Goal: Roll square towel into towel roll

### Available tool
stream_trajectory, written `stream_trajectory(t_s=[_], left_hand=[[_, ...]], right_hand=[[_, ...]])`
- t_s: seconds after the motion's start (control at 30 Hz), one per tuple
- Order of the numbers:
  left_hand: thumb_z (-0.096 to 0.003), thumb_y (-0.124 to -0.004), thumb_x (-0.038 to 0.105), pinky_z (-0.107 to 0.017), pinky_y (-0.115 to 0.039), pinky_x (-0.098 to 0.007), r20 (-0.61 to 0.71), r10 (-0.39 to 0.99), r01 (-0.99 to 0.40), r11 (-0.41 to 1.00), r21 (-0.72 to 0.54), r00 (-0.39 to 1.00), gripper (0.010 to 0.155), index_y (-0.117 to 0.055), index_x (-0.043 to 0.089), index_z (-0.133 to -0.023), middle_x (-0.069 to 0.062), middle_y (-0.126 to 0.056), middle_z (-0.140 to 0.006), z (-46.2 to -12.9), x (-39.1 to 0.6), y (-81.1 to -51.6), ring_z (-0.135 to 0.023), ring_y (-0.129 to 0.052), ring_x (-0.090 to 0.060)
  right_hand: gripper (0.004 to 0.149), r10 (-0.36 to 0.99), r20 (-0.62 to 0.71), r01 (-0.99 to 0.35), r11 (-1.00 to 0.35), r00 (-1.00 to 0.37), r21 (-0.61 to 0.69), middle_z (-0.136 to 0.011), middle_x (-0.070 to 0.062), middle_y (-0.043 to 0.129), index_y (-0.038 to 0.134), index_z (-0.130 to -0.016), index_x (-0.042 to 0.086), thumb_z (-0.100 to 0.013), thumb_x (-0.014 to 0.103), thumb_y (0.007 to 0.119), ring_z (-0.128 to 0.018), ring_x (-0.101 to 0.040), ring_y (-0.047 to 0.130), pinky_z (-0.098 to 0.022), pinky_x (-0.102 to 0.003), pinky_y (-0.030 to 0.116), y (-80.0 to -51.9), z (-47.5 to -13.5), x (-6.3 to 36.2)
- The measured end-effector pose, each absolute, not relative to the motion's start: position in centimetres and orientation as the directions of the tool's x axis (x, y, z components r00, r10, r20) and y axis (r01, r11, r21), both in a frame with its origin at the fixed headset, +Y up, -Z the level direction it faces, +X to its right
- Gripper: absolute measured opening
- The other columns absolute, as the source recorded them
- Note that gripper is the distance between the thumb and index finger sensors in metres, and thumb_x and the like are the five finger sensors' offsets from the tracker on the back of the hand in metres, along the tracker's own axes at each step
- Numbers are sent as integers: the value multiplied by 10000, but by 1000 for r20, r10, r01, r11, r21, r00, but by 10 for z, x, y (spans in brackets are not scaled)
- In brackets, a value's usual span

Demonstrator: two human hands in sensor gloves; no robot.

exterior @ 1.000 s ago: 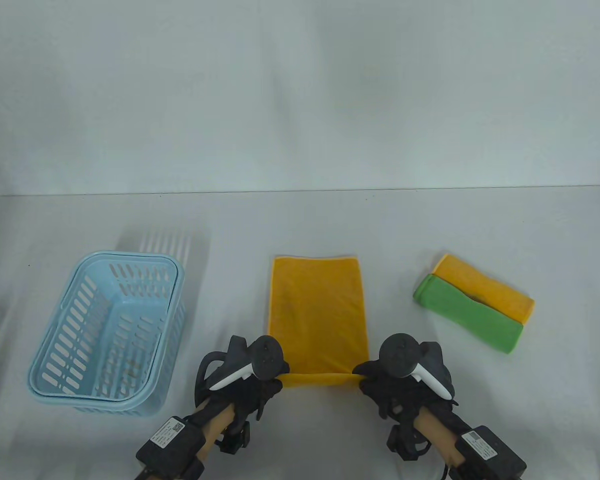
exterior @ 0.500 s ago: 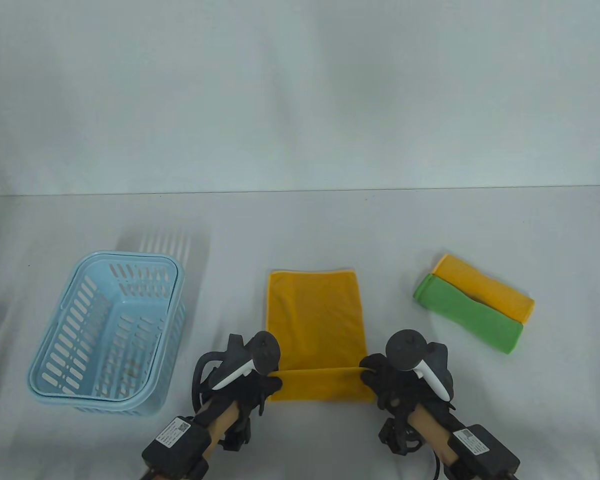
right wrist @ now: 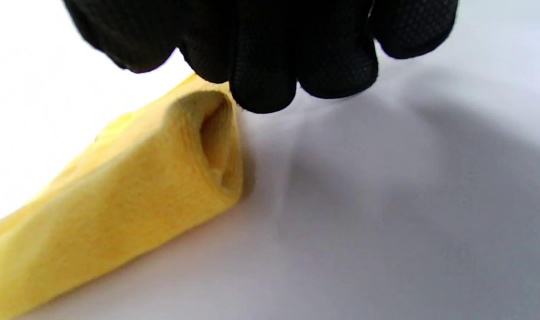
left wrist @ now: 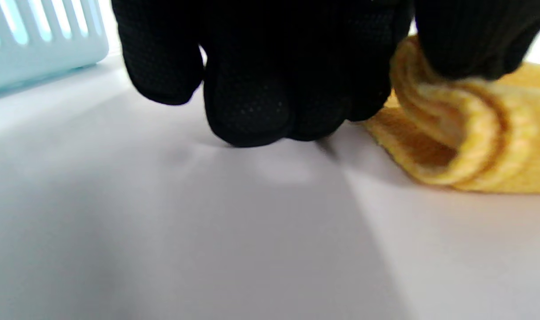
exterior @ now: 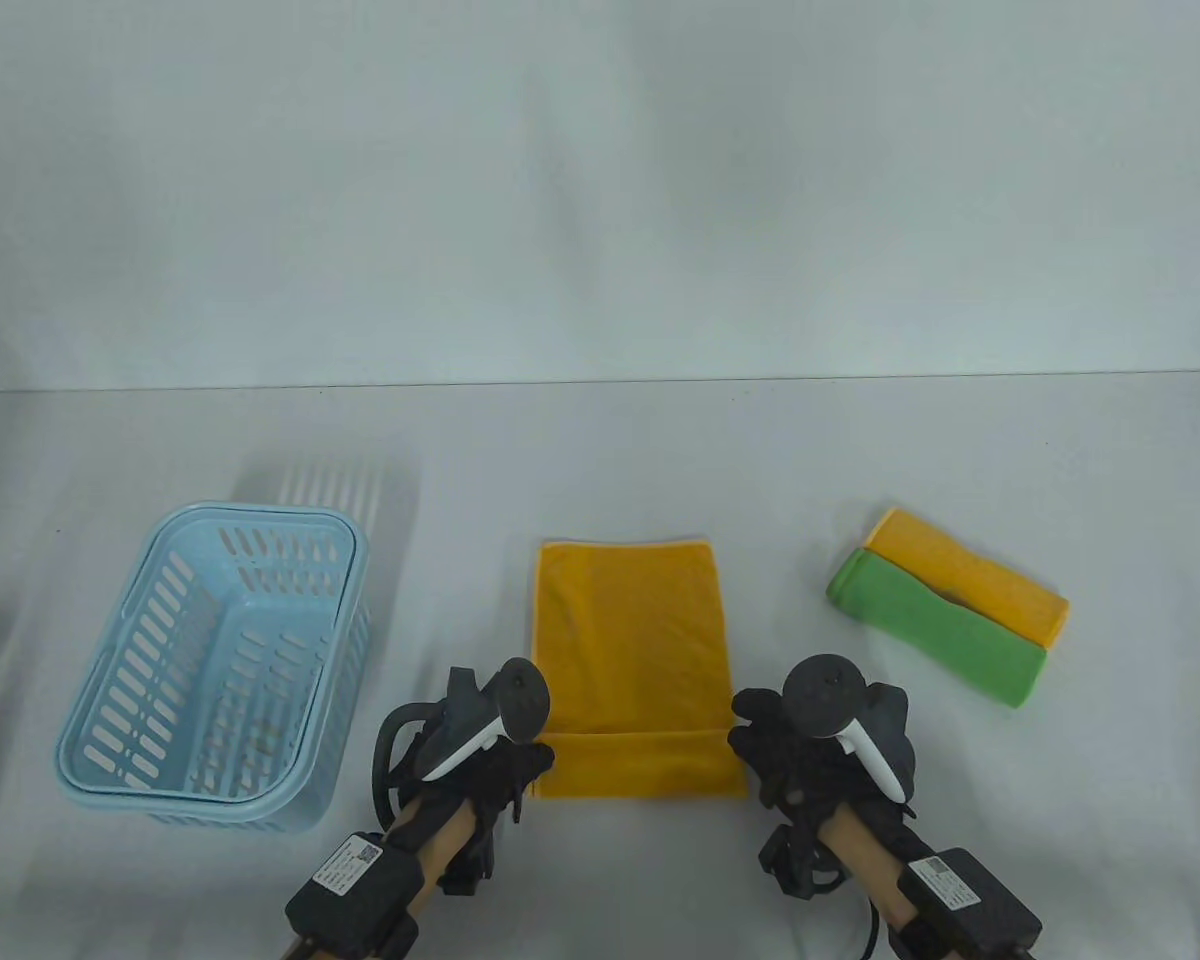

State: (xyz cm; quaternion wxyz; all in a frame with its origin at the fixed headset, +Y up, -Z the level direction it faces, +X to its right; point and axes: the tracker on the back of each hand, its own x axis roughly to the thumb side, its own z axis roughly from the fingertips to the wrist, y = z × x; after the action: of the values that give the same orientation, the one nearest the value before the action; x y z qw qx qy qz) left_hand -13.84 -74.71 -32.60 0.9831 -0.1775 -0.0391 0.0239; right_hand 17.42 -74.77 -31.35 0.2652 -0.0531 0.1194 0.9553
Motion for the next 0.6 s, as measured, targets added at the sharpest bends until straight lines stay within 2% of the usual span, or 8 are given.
stream_trajectory(t_s=[0.2,0.37,0.4,0.5,0.6], left_hand=[[-343,-771,560,-639,-752,-496,86,51,-26,964,-265,995,639,-753,310,-930,48,-889,-879,-322,-140,-732,-729,-974,-223],[-326,-788,566,-657,-738,-499,232,9,35,982,-186,973,653,-739,333,-935,51,-852,-918,-304,-121,-718,-779,-945,-223],[-324,-788,566,-673,-721,-494,303,-12,72,980,-186,953,664,-706,356,-948,62,-812,-950,-301,-115,-719,-817,-915,-216],[-323,-788,552,-710,-687,-487,396,-50,134,973,-188,917,686,-644,375,-971,83,-720,-1010,-296,-102,-726,-897,-838,-198],[-324,-787,549,-720,-672,-490,416,-105,206,956,-206,903,708,-614,365,-986,73,-664,-1043,-296,-94,-738,-937,-790,-210]], right_hand=[[608,487,-61,-490,-857,-871,157,-803,25,873,686,-885,317,-316,511,779,-736,-276,851,-581,-527,692,-728,-305,166],[640,489,107,-446,-850,-866,280,-893,9,780,620,-915,324,-319,505,765,-838,-297,760,-624,-549,638,-725,-294,146],[646,445,131,-392,-869,-886,303,-926,23,739,603,-921,333,-320,498,772,-878,-299,717,-643,-555,611,-727,-292,140],[658,312,167,-250,-916,-935,313,-999,43,639,584,-928,350,-317,484,789,-957,-304,617,-678,-564,559,-735,-289,131],[689,171,190,-108,-946,-967,305,-1039,56,576,562,-945,343,-313,492,791,-998,-304,559,-698,-571,528,-747,-288,124]])
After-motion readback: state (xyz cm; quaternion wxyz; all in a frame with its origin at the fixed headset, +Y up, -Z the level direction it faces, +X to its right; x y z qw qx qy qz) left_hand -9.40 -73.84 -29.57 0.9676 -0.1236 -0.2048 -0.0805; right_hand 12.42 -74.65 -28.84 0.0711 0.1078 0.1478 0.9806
